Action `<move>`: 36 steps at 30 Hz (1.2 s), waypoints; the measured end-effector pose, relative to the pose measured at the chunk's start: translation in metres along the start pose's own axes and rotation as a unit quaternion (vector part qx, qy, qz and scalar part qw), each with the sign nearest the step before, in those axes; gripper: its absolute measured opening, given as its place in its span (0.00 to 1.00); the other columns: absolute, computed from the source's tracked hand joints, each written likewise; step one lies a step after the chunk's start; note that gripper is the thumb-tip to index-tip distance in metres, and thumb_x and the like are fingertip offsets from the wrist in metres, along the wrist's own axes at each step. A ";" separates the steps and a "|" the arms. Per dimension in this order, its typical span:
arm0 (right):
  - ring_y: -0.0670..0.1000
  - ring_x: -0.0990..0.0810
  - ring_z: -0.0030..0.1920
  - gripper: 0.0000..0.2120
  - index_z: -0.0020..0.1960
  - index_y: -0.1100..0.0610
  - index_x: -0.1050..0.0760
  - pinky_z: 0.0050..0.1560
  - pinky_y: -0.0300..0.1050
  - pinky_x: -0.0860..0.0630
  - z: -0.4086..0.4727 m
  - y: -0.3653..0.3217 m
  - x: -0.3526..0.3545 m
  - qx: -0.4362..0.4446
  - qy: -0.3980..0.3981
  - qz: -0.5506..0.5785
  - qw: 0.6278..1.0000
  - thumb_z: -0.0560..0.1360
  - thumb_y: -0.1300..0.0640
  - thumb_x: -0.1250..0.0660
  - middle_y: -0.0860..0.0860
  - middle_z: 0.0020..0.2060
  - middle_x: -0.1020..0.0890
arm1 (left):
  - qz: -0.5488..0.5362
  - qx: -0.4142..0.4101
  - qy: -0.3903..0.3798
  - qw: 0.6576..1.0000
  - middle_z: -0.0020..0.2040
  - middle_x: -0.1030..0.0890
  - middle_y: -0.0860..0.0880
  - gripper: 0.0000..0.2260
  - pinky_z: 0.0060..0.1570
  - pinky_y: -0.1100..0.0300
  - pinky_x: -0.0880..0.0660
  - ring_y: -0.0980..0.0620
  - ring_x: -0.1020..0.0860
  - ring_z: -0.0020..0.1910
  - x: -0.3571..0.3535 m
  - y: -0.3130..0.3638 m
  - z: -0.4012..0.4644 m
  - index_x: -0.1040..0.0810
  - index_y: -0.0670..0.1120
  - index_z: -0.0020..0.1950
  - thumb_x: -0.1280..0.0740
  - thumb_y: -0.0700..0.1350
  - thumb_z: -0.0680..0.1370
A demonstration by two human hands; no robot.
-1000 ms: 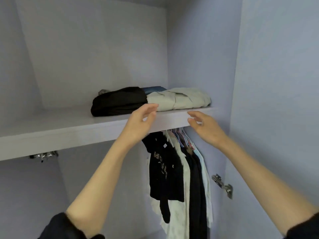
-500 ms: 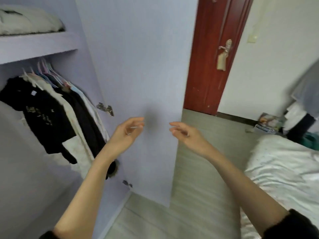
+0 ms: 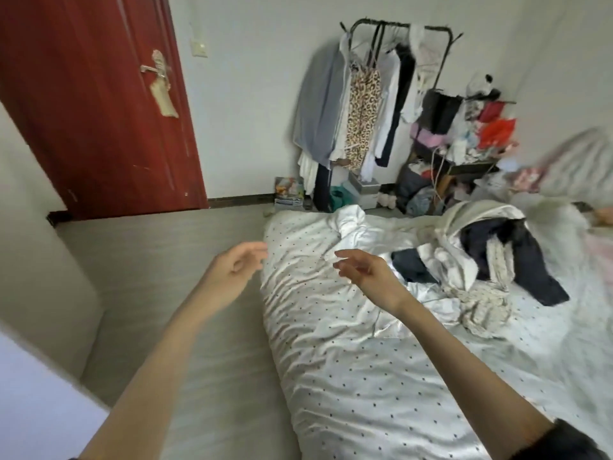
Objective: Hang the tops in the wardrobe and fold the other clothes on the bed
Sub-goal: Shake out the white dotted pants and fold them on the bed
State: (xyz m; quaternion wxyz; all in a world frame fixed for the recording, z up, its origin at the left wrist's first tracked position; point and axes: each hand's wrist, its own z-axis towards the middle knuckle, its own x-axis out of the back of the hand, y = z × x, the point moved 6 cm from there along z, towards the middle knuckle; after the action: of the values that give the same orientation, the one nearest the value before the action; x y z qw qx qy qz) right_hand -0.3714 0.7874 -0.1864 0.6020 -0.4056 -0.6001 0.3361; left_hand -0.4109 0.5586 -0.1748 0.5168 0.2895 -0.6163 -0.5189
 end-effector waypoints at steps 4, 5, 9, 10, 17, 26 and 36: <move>0.54 0.20 0.51 0.10 0.58 0.56 0.25 0.49 0.40 0.26 -0.005 0.063 0.064 -0.071 0.063 0.018 0.995 0.78 0.62 0.38 0.59 0.53 0.19 | 0.009 0.004 -0.080 0.997 0.55 0.21 0.57 0.08 0.58 0.60 0.27 0.59 0.22 0.54 -0.068 -0.005 0.049 0.25 0.59 0.52 0.40 0.45 0.80; 0.53 0.20 0.50 0.10 0.59 0.56 0.25 0.49 0.39 0.26 -0.004 0.075 0.076 -0.083 0.076 0.019 0.993 0.78 0.62 0.38 0.59 0.53 0.19 | 0.015 -0.001 -0.093 0.996 0.55 0.21 0.57 0.08 0.58 0.59 0.27 0.59 0.21 0.53 -0.081 -0.006 0.061 0.25 0.59 0.52 0.40 0.46 0.80; 0.55 0.19 0.52 0.12 0.61 0.59 0.25 0.55 0.48 0.25 0.010 0.120 0.116 -0.121 0.122 0.013 0.985 0.78 0.61 0.37 0.59 0.52 0.18 | 0.037 0.007 -0.166 0.985 0.54 0.21 0.57 0.08 0.60 0.55 0.27 0.53 0.23 0.58 -0.145 -0.019 0.120 0.26 0.59 0.52 0.41 0.46 0.81; 0.55 0.19 0.53 0.13 0.62 0.59 0.25 0.56 0.48 0.24 0.019 0.131 0.125 -0.130 0.129 0.012 0.983 0.78 0.61 0.36 0.59 0.52 0.18 | 0.039 0.007 -0.184 0.982 0.55 0.22 0.56 0.07 0.62 0.53 0.28 0.52 0.24 0.59 -0.162 -0.025 0.137 0.25 0.58 0.53 0.40 0.46 0.81; 0.53 0.19 0.52 0.13 0.62 0.60 0.26 0.55 0.46 0.25 0.117 0.203 0.166 -0.199 0.181 0.021 0.963 0.78 0.61 0.37 0.57 0.51 0.18 | 0.037 0.049 -0.271 0.961 0.57 0.22 0.54 0.07 0.64 0.49 0.29 0.51 0.25 0.61 -0.237 -0.090 0.262 0.25 0.57 0.53 0.39 0.45 0.81; 0.51 0.24 0.61 0.16 0.66 0.57 0.28 0.60 0.40 0.31 0.286 0.309 0.170 -0.282 0.135 -0.097 0.945 0.79 0.57 0.39 0.53 0.59 0.21 | 0.143 0.097 -0.288 0.942 0.63 0.24 0.48 0.13 0.57 0.65 0.35 0.50 0.27 0.64 -0.305 -0.199 0.438 0.26 0.46 0.63 0.42 0.39 0.81; 0.52 0.53 0.76 0.26 0.77 0.50 0.49 0.74 0.49 0.55 0.414 0.426 0.142 -0.262 -0.039 -0.344 0.901 0.81 0.48 0.47 0.52 0.77 0.50 | 0.266 0.048 -0.112 0.956 0.77 0.48 0.40 0.30 0.71 0.48 0.45 0.42 0.49 0.75 -0.339 -0.281 0.608 0.45 0.44 0.76 0.35 0.43 0.78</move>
State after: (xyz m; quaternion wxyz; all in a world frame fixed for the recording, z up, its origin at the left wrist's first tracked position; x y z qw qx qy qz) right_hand -0.7407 1.1385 -0.5230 0.5283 -0.3034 -0.7917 -0.0460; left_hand -0.9303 0.9852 -0.5086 0.5493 0.0797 -0.7492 -0.3614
